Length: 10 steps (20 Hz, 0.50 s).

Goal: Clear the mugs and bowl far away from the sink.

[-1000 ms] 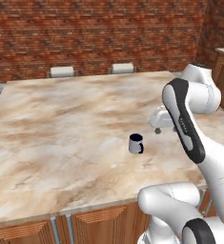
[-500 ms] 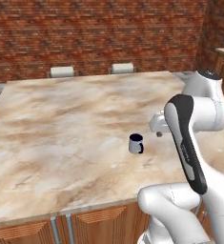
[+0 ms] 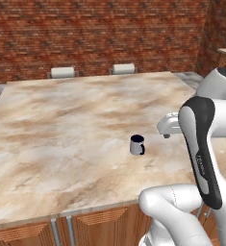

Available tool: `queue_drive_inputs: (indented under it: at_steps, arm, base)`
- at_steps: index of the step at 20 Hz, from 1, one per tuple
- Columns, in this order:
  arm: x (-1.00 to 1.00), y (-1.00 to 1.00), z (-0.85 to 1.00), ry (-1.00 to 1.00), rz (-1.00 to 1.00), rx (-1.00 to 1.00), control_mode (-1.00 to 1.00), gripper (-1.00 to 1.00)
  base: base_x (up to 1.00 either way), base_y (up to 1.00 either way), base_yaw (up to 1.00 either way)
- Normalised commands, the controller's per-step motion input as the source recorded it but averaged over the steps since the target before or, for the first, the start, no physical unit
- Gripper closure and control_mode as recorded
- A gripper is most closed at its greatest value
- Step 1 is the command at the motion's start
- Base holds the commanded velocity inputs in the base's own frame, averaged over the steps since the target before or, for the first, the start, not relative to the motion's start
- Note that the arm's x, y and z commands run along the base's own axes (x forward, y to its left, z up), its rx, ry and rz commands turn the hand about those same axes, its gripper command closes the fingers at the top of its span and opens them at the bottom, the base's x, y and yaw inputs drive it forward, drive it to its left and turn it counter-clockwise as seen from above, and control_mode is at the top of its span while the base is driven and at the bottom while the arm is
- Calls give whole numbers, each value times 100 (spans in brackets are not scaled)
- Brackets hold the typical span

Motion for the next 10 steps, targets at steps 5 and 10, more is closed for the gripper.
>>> queue_drive_inputs:
  at_steps: [5, 10]
  arm:
    - [-47, 0, 37, 1, 0, 0, -100, -100]
    - [-62, 0, 8, 0, 0, -2, -100, -100]
  base:
    - [0, 0, 0]
    - [0, 0, 0]
